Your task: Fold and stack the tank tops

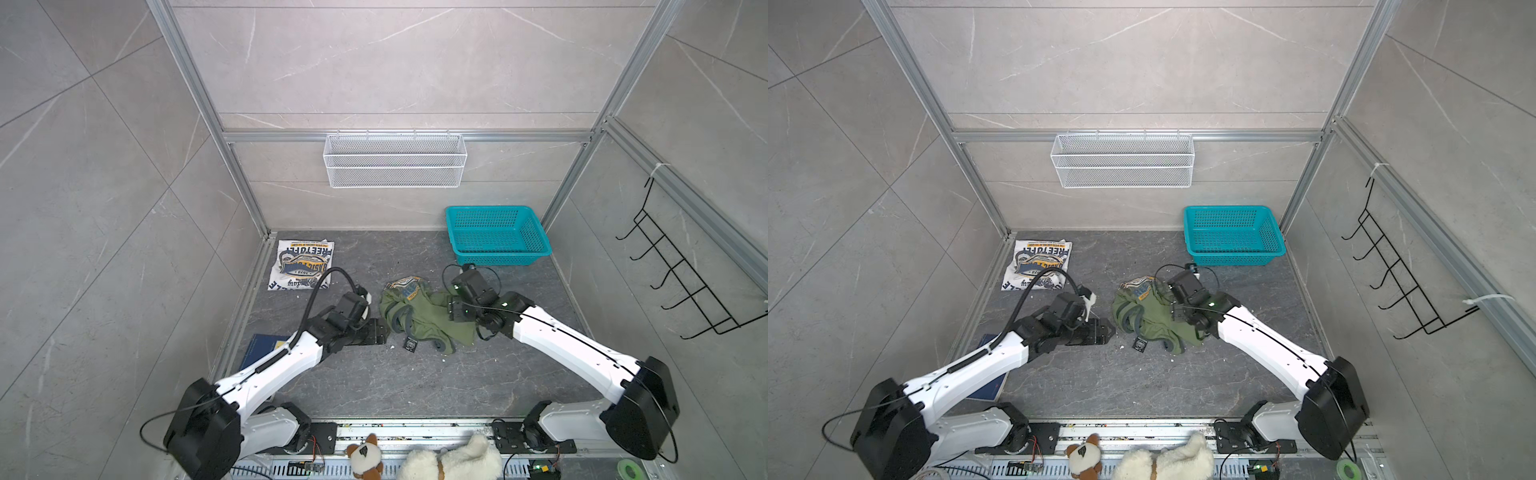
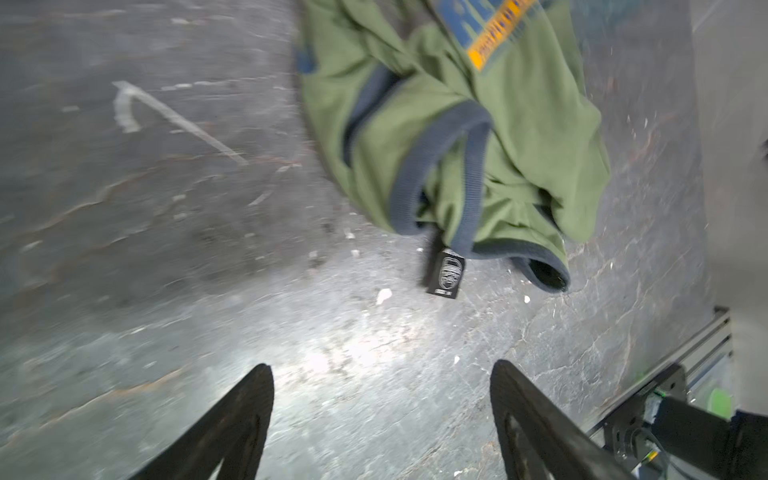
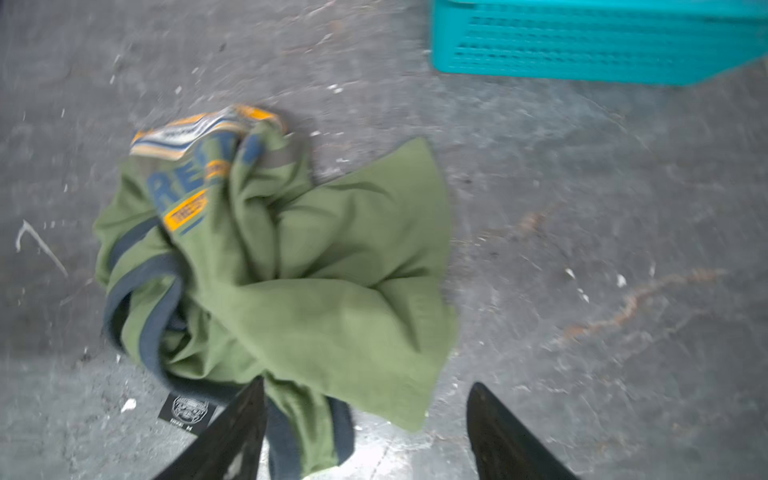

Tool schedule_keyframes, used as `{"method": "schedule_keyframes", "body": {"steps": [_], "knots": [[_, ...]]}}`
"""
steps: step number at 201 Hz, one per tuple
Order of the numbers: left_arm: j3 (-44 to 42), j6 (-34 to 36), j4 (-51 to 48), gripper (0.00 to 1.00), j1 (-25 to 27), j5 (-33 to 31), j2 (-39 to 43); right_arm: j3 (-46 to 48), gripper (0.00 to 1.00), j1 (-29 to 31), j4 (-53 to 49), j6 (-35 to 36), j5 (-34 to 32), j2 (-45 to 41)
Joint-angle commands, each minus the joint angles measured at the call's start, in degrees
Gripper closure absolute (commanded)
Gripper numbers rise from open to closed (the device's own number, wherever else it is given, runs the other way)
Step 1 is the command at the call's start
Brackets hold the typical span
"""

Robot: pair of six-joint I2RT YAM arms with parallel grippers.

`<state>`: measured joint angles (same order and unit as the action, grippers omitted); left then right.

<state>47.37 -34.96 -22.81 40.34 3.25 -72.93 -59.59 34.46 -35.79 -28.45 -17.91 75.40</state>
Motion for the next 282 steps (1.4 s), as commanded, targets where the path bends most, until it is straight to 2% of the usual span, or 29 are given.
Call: {"method": "schedule_keyframes", "body": {"steps": [1, 32, 67, 80, 95, 110, 133, 155, 172, 195, 221, 234, 242, 253, 263, 269, 282], "knots": [[6.9, -2.7, -0.5, 0.18, 4.0, -7.9, -6.5, 3.9, 0.24, -4.7, 2.4, -4.0, 8.7, -0.9], [17.6, -3.9, -1.6, 0.22, 6.0, -13.8, -19.3, 5.9, 0.25, -6.9, 5.6, -4.2, 10.6, -1.8], [29.3, -3.9, -9.4, 0.29, 6.3, -21.4, -32.3, 6.4, 0.25, -8.1, 6.5, -3.6, 11.2, -1.2], [31.7, -3.8, -10.6, 0.31, 6.3, -21.9, -35.4, 7.2, 0.25, -8.4, 7.1, -3.5, 11.7, -1.1], [33.3, -3.8, -10.9, 0.4, 6.3, -21.2, -37.6, 8.2, 0.25, -8.9, 8.1, -3.0, 12.6, -0.5], [33.0, -4.0, -10.7, 0.49, 6.3, -21.0, -37.8, 8.8, 0.25, -9.0, 9.3, -1.5, 14.8, 0.9], [29.9, -4.1, -8.5, 0.68, 6.3, -21.0, -35.1, 9.5, 0.27, -7.4, 13.7, 3.9, 22.6, 2.7], [24.8, -3.8, -4.4, 0.84, 6.3, -20.8, -30.7, 8.4, 0.27, -2.7, 14.0, 6.8, 19.0, 4.7], [21.2, -3.5, -1.3, 0.91, 6.3, -20.7, -27.6, 7.6, 0.27, -0.1, 14.2, 7.3, 15.9, 7.4], [17.4, -3.3, 1.1, 0.95, 6.3, -21.2, -23.9, 4.7, 0.29, 2.8, 13.8, 7.5, 11.3, 13.5], [13.5, -3.1, 3.2, 0.97, 6.2, -22.0, -19.7, 0.9, 0.38, 4.5, 12.6, 6.0, 6.1, 18.6], [11.9, -2.9, 3.1, 0.99, 6.1, -22.7, -17.4, -0.4, 0.47, 4.5, 11.4, 4.8, 1.5, 19.8], [10.7, -2.8, 3.0, 1.0, 6.1, -23.3, -15.7, -0.7, 0.58, 4.5, 10.7, 4.3, -1.3, 19.8], [8.7, -2.2, 2.8, 1.0, 6.0, -24.9, -12.6, -1.4, 0.81, 4.4, 8.2, 3.7, -5.9, 18.4], [7.1, -1.4, 1.7, 1.0, 5.7, -26.8, -9.4, -1.6, 0.96, 4.3, 5.9, 3.9, -9.9, 15.5], [6.2, -0.5, 1.0, 1.0, 5.3, -27.6, -7.1, -1.4, 1.0, 4.1, 4.7, 3.9, -12.5, 13.3], [4.6, 1.8, -1.2, 1.0, 4.5, -29.9, -1.5, -0.8, 1.0, 2.4, 1.4, 3.9, -16.3, 7.0]]}}
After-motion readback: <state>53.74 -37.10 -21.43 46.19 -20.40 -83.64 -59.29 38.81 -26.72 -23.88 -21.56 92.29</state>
